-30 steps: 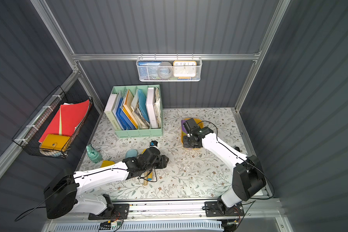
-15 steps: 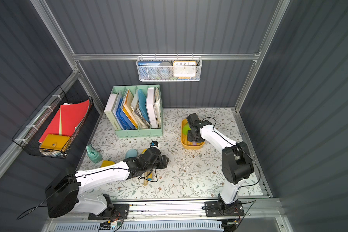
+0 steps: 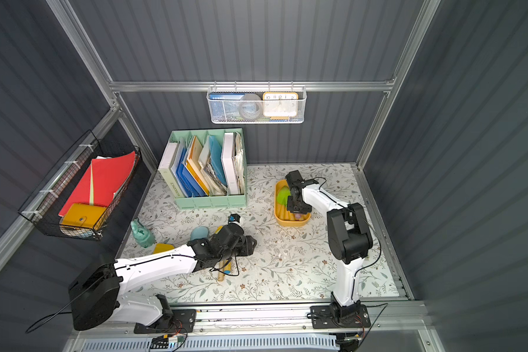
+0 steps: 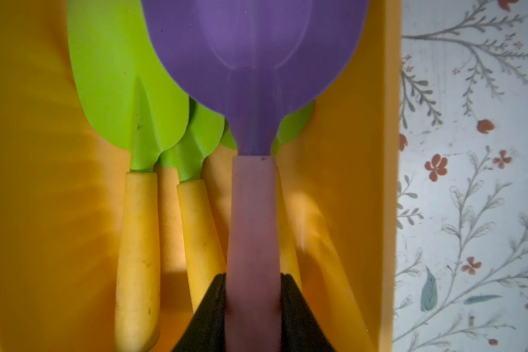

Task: Put the shovel into the storage box
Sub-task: Place the shovel in the storage box.

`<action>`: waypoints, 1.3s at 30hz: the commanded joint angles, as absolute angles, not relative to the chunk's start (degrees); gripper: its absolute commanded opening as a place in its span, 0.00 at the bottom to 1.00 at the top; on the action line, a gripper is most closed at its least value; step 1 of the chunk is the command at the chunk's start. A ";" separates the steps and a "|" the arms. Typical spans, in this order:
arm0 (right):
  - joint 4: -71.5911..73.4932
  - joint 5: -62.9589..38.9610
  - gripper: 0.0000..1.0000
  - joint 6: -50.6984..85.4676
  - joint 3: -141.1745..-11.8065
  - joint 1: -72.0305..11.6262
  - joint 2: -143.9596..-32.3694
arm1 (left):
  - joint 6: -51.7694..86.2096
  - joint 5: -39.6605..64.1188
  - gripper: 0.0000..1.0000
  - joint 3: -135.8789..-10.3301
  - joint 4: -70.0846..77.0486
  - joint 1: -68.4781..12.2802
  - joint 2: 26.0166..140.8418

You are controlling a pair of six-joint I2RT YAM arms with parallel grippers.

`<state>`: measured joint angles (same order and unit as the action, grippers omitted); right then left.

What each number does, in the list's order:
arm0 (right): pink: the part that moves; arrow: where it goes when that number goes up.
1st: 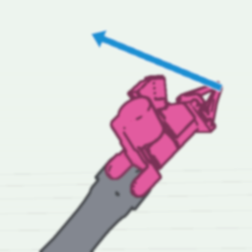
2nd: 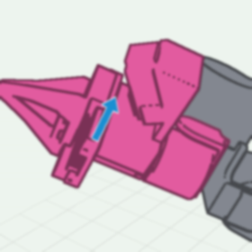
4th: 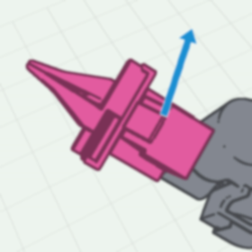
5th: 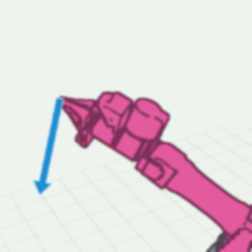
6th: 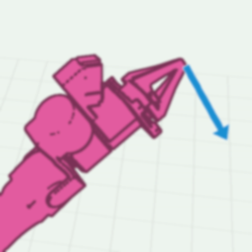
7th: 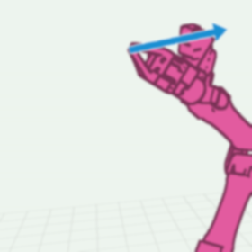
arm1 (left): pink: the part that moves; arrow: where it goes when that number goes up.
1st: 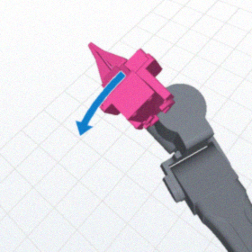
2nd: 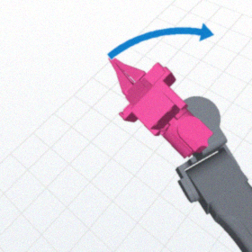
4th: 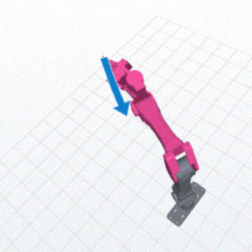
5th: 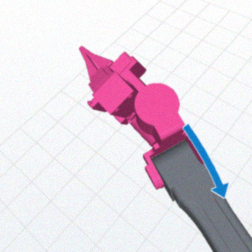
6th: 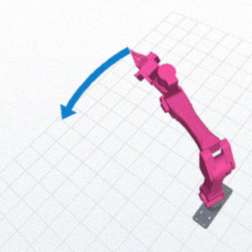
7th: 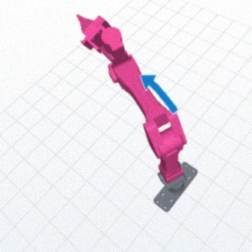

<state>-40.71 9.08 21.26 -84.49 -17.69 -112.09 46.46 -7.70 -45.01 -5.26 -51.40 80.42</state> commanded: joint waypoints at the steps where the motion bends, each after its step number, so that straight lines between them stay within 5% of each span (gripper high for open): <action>1: -41.53 10.12 0.27 20.50 -86.52 -17.05 -113.64 | 46.55 -8.20 0.59 -45.92 -5.36 -51.13 80.68; 12: -41.71 9.25 0.31 20.04 -87.67 -16.70 -116.62 | 46.49 -8.33 0.59 -45.97 -5.45 -51.14 81.21; 19: -43.19 8.83 0.46 20.13 -88.33 -16.70 -116.55 | 46.63 -8.46 0.59 -45.78 -5.62 -51.07 80.85; 39: -42.50 5.52 0.48 21.59 -81.30 -19.37 -101.76 | 47.54 -9.79 0.60 -46.58 -10.53 -49.44 78.85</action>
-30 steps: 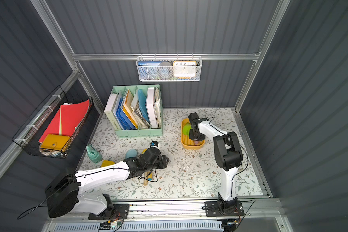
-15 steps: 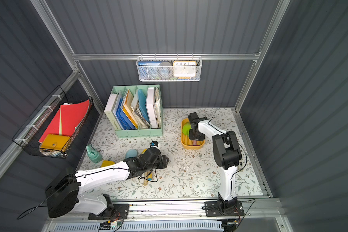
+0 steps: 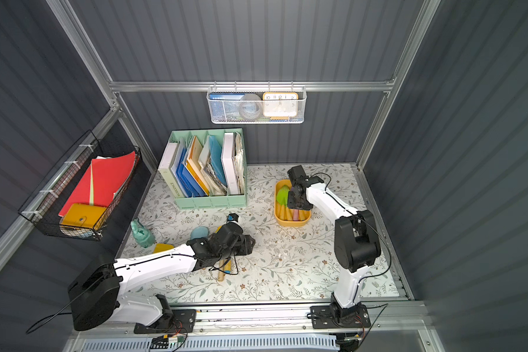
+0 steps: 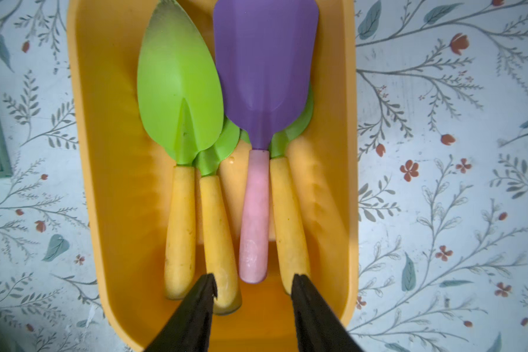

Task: Put the shovel into the storage box
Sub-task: Place the shovel in the storage box, then pick up the shovel from the center of the board.

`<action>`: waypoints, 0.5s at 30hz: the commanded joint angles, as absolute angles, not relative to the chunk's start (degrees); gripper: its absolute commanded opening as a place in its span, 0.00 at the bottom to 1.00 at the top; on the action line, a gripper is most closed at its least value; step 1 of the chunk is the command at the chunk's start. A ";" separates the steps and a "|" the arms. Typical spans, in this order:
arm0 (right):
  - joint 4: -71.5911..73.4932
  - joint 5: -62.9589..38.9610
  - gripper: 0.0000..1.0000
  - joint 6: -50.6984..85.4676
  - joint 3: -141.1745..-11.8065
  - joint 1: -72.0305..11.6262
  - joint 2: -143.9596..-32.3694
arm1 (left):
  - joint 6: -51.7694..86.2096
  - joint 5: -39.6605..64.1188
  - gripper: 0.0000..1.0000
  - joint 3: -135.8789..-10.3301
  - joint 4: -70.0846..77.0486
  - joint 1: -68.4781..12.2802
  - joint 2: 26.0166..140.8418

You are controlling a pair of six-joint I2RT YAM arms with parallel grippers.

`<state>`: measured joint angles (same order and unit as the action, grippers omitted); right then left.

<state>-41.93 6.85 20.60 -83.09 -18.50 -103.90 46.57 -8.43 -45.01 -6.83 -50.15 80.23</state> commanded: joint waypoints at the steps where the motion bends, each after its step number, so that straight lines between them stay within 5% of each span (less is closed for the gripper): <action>1: -42.01 4.90 0.48 21.83 -80.43 -19.62 -100.61 | 47.62 -10.11 0.60 -46.59 -11.26 -49.27 78.56; 15: -35.86 -3.40 0.52 25.75 -65.01 -25.49 -83.25 | 52.59 -15.94 0.55 -47.67 -26.53 -46.30 73.53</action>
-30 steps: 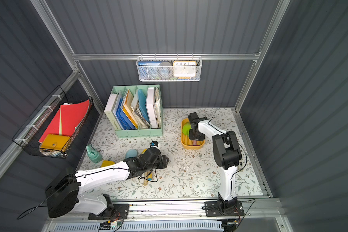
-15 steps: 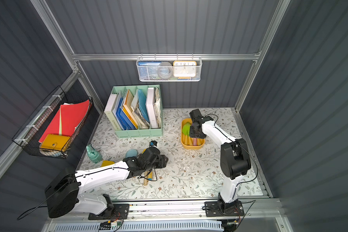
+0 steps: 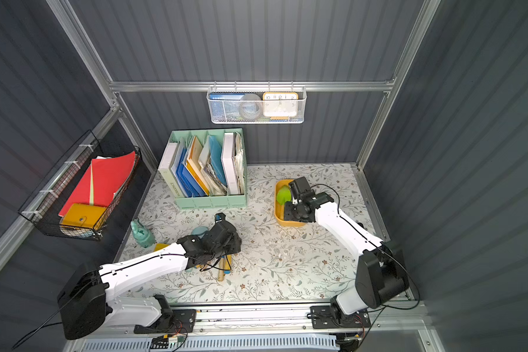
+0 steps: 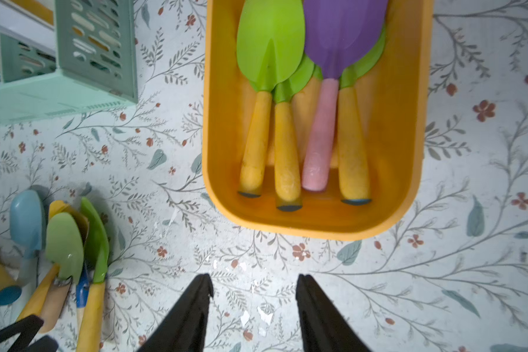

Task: Put the shovel into the storage box
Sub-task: Pick up the shovel from the center of the board.

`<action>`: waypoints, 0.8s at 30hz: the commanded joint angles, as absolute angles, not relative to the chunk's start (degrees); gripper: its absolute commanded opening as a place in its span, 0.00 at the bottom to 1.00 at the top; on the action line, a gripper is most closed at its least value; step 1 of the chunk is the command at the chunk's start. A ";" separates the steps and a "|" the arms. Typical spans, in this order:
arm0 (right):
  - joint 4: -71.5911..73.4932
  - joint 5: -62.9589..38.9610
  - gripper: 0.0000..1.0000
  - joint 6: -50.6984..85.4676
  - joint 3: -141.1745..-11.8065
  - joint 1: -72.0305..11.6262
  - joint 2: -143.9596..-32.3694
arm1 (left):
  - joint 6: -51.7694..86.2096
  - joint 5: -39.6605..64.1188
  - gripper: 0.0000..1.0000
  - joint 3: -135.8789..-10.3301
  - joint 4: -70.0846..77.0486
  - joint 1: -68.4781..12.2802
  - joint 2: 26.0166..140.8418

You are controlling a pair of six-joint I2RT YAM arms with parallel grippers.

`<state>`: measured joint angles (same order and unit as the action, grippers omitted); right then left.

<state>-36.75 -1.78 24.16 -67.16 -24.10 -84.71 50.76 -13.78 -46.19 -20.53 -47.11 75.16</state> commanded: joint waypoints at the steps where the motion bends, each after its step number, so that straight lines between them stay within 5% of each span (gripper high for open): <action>1: -35.60 -3.77 0.52 26.26 -63.88 -25.94 -82.46 | 52.96 -16.09 0.55 -47.81 -27.84 -46.03 73.19; 24: -27.43 -5.71 0.52 33.75 -52.21 -32.41 -80.22 | 46.85 -13.26 0.46 -42.89 -33.52 -34.42 75.84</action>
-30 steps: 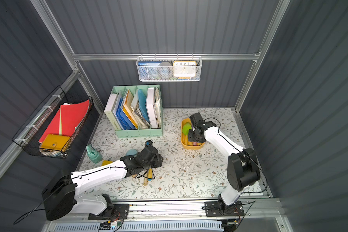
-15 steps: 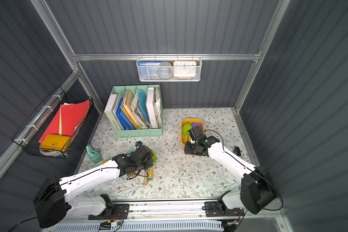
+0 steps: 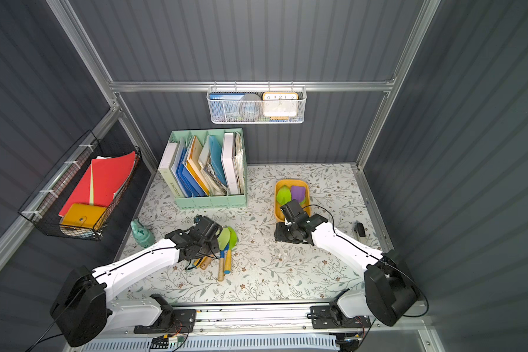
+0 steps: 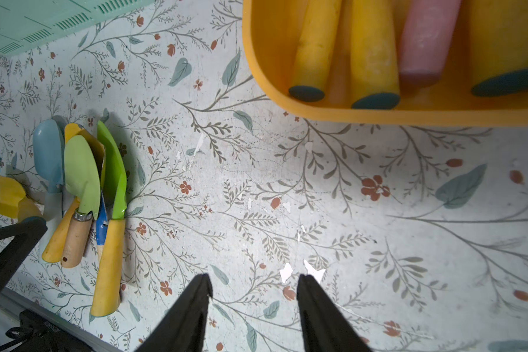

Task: Put the shovel into the storage box
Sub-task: Pick up the shovel from the center of the board.

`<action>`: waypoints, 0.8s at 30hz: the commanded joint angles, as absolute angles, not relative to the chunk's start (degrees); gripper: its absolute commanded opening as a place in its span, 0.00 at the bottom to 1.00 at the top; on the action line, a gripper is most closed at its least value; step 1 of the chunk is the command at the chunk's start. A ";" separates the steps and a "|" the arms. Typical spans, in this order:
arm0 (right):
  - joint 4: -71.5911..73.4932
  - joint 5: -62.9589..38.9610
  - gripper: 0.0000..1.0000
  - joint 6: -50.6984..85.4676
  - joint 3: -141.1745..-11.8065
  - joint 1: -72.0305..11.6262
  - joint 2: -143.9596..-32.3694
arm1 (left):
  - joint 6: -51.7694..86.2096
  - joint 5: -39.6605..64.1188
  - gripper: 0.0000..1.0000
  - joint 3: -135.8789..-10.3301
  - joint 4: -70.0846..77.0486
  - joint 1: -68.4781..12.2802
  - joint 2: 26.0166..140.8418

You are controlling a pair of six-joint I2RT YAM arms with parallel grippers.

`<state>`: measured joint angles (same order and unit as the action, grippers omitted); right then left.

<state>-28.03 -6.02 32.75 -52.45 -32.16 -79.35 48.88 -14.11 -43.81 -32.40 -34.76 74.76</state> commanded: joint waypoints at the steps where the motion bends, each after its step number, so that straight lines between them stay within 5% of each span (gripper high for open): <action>1: -27.33 -5.71 0.52 33.75 -52.21 -32.41 -80.40 | 46.99 -13.27 0.46 -42.83 -33.44 -34.42 76.09; 24: -26.32 -5.70 0.52 34.41 -51.51 -32.58 -82.27 | 49.40 -8.66 0.43 -37.78 -29.75 -34.41 77.61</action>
<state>-26.52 -6.02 33.74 -52.42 -32.36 -82.04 49.08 -10.41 -39.68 -29.32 -34.72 77.10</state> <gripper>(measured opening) 0.523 0.427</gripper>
